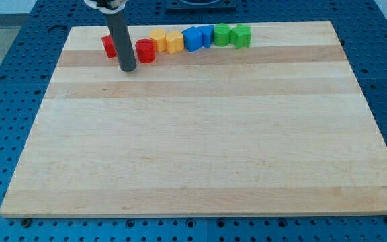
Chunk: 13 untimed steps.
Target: Move red star along with red circle down a bit
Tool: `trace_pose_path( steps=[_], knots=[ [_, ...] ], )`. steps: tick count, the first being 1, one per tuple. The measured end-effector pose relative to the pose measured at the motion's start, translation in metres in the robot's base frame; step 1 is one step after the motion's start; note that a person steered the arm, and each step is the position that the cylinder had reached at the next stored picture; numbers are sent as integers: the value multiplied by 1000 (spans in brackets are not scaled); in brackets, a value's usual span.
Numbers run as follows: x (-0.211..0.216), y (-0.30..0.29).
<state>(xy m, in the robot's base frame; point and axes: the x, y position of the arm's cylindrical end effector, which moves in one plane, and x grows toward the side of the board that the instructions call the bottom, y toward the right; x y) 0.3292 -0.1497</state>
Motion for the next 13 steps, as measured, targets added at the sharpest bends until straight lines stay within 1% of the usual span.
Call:
trace_pose_path(
  steps=[1,2,3,4,5,6,7,8,9,10,11,13],
  knots=[
    [-6,-9],
    [2,-69],
    [-52,-119],
    [-110,-124],
    [-118,-90],
    [-87,-80],
    [-40,-77],
    [-35,-64],
    [-75,-87],
    [-127,-98],
    [-136,-89],
    [-57,-60]
  ],
)
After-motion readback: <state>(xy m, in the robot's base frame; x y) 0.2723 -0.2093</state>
